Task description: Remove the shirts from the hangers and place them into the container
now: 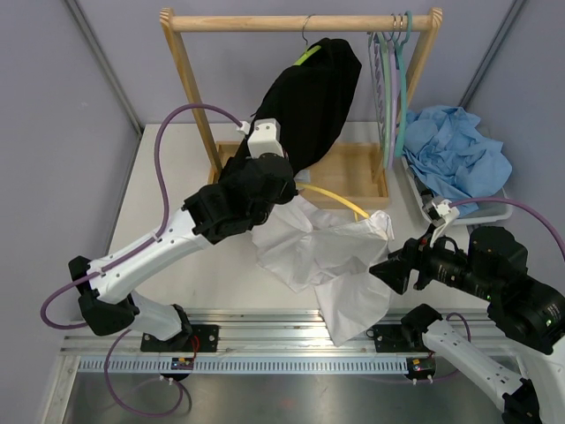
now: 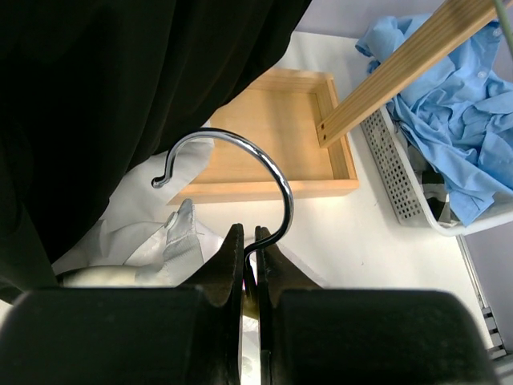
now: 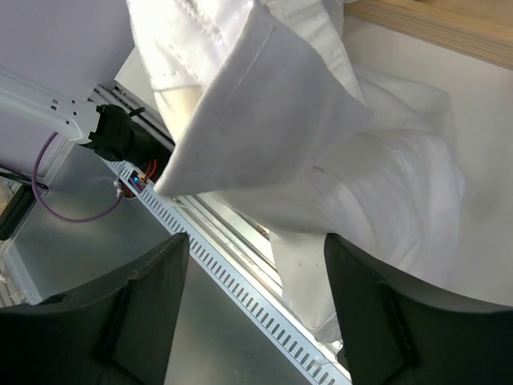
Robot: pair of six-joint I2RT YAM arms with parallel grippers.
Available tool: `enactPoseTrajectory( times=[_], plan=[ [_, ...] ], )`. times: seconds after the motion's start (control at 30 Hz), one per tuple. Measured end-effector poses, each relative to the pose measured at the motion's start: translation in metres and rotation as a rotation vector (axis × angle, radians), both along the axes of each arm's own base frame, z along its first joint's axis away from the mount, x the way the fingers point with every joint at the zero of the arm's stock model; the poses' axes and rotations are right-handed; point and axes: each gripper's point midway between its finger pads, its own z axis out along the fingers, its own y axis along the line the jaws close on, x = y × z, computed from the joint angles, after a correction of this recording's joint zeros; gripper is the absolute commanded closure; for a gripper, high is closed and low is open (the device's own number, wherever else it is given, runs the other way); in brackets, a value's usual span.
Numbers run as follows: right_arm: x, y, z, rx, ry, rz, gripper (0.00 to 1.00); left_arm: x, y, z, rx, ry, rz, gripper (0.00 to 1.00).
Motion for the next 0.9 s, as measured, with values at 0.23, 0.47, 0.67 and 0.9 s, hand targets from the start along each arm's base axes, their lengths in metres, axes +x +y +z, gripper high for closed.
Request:
enactPoseTrajectory(
  times=[0.23,0.47,0.67,0.9],
  plan=[
    [0.007,0.002,-0.001,-0.024,-0.011,0.007,0.93,-0.009,0.000,-0.007,-0.008,0.017,-0.018,1.00],
    [0.009,0.006,0.000,-0.015,-0.007,0.011,1.00,-0.004,0.003,-0.004,-0.006,0.007,-0.001,1.00],
    [-0.002,-0.003,0.001,-0.002,-0.022,0.000,1.00,0.053,0.003,0.017,-0.035,-0.017,0.097,1.00],
    [-0.008,-0.013,0.000,0.007,-0.037,-0.039,1.00,0.089,-0.023,0.015,-0.119,0.031,0.077,1.00]
  ],
)
